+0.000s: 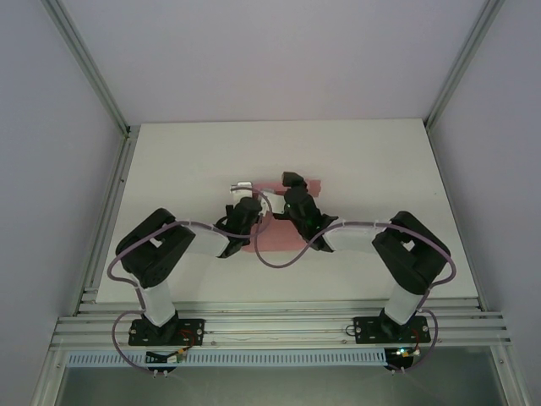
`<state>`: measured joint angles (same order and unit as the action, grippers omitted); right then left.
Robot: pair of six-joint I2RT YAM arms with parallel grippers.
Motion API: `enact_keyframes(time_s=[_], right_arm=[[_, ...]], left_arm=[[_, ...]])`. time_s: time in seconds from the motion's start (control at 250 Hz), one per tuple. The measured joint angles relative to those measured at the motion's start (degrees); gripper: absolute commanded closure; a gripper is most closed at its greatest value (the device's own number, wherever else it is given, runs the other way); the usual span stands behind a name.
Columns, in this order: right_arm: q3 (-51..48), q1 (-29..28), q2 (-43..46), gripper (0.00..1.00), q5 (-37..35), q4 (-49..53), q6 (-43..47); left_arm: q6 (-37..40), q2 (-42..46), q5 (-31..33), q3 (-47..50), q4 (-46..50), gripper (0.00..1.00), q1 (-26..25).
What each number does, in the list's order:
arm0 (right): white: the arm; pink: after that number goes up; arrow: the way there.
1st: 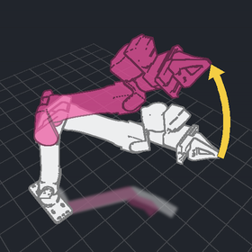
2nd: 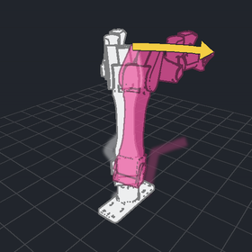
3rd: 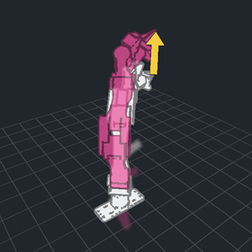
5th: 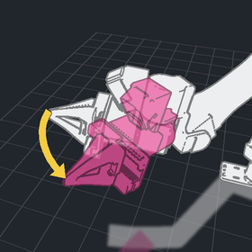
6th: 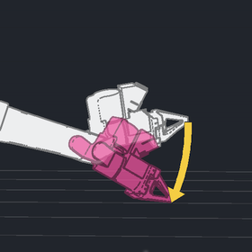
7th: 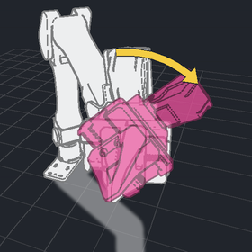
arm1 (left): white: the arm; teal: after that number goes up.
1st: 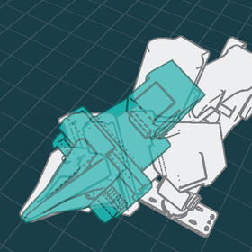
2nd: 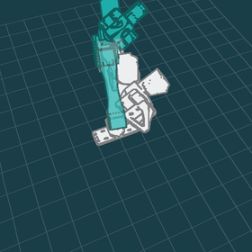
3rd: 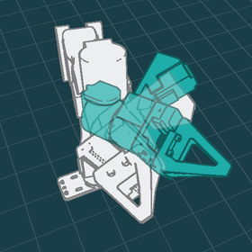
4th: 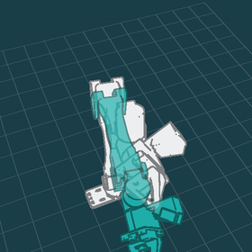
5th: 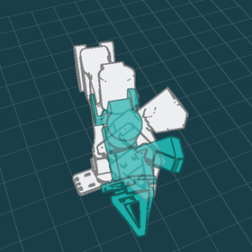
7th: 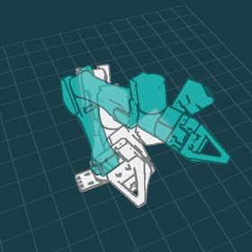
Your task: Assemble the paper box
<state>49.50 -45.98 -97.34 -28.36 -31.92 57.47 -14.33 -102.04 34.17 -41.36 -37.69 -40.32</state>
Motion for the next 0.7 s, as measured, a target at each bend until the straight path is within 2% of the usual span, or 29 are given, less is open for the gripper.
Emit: enact_keyframes(time_s=[0.084,0.18,0.308,0.423,0.547,0.703], right_arm=[[0.4,-0.2,3.8,0.0,1.2,3.5,-2.9],[1.7,1.2,12.5,0.0,3.0,8.0,-12.0],[6.7,6.1,27.0,0.0,9.3,15.2,-26.6],[10.3,9.4,36.4,0.0,12.3,21.2,-35.5],[15.1,9.5,38.1,0.0,13.2,30.3,-38.7],[18.3,9.8,32.2,0.0,13.0,41.6,-38.3]], left_arm=[[0.4,3.6,-0.3,0.5,-0.9,1.0,-0.1],[0.4,7.0,-1.2,1.4,-0.2,1.0,-0.1],[0.4,9.6,-3.1,2.5,1.7,1.0,0.0],[0.2,13.1,-5.2,3.4,4.1,1.0,0.1],[0.2,17.9,-8.1,5.2,4.6,1.0,0.1],[0.4,22.1,-10.8,6.8,4.8,1.0,0.1]])
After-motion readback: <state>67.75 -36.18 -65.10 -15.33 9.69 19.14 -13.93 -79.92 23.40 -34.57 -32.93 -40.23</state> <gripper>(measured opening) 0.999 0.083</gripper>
